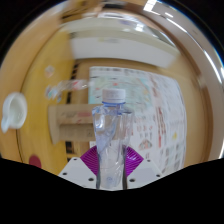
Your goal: Pour water
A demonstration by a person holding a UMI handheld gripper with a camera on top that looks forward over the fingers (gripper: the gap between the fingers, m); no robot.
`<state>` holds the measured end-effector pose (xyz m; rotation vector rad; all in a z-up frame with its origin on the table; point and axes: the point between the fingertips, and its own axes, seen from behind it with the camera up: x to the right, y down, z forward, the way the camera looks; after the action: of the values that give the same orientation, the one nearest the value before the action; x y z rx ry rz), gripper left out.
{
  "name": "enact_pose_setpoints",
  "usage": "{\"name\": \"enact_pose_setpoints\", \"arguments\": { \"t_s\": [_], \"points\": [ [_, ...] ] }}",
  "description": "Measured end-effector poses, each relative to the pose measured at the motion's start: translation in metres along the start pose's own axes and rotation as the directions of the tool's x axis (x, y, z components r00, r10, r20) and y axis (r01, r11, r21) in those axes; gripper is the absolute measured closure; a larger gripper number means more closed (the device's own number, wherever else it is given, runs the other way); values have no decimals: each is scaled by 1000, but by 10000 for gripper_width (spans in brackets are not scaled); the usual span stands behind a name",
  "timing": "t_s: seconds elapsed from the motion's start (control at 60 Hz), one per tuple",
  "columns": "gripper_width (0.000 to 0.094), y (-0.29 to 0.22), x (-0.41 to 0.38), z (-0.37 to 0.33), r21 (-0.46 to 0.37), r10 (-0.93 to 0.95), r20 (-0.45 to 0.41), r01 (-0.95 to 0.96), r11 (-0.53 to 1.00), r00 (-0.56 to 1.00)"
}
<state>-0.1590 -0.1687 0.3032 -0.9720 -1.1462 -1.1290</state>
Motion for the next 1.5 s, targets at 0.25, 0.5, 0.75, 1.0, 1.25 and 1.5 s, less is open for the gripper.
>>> {"name": "enact_pose_setpoints", "arguments": {
  "t_s": [0.25,0.5,0.75,1.0,1.25,1.5],
  "points": [
    [644,59,98,12,-27,789,-132,-798,602,600],
    [645,113,-33,24,-249,988,-67,-961,118,138],
    [644,122,-178,26,-421,997,-62,-907,17,48],
    [593,121,-216,24,-426,996,-43,-903,53,79],
    [63,123,-204,2,-521,994,-56,-852,48,91],
    [87,89,-144,-93,-553,988,-99,-832,48,122]
  ]
}}
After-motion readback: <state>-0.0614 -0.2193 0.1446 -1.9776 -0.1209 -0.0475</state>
